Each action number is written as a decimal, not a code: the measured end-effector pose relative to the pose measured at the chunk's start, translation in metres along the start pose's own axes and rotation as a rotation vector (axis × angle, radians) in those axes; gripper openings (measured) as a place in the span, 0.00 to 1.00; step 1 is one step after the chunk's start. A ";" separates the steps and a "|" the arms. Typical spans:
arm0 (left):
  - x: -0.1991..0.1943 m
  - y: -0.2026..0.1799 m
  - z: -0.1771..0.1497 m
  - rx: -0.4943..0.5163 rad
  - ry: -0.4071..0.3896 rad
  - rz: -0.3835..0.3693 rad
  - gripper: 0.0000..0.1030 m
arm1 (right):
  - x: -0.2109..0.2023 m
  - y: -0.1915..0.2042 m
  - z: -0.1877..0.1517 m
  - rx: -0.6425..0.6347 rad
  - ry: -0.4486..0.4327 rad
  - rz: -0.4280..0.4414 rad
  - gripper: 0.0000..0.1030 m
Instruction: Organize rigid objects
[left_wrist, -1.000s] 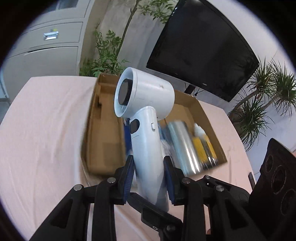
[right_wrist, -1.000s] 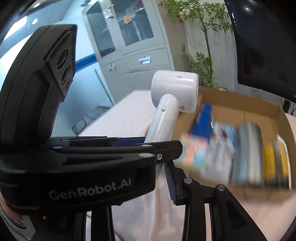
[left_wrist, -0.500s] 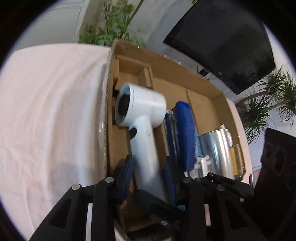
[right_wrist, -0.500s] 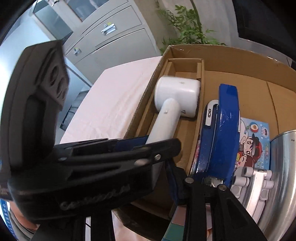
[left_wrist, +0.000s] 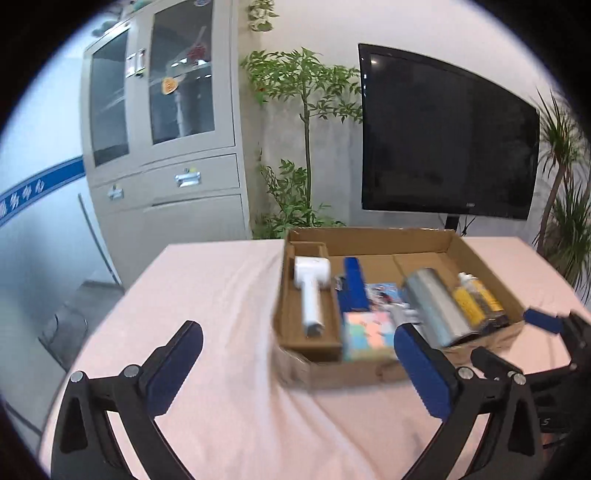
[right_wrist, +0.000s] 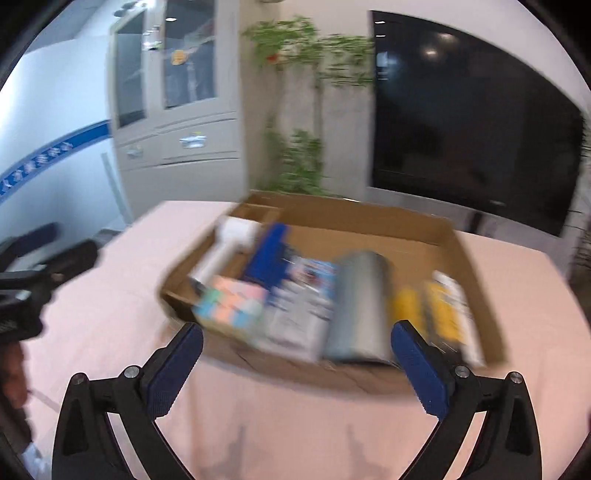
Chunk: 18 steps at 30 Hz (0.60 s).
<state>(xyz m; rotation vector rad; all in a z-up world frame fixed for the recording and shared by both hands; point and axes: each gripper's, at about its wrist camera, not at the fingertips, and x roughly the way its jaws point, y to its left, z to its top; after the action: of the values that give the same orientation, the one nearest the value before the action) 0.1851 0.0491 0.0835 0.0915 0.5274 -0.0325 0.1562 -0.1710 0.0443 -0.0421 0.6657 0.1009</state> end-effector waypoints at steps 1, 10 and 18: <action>-0.006 -0.008 -0.004 -0.006 0.002 -0.003 1.00 | -0.003 -0.009 -0.006 0.020 0.007 0.001 0.99; -0.032 -0.084 -0.035 -0.026 0.035 -0.073 1.00 | -0.083 -0.060 -0.060 0.050 -0.025 0.011 0.99; -0.040 -0.107 -0.038 -0.021 0.042 -0.073 1.00 | -0.116 -0.092 -0.077 0.086 -0.041 -0.026 0.99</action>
<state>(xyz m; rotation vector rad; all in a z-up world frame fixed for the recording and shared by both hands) 0.1256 -0.0530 0.0630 0.0527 0.5727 -0.0970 0.0283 -0.2775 0.0564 0.0343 0.6280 0.0482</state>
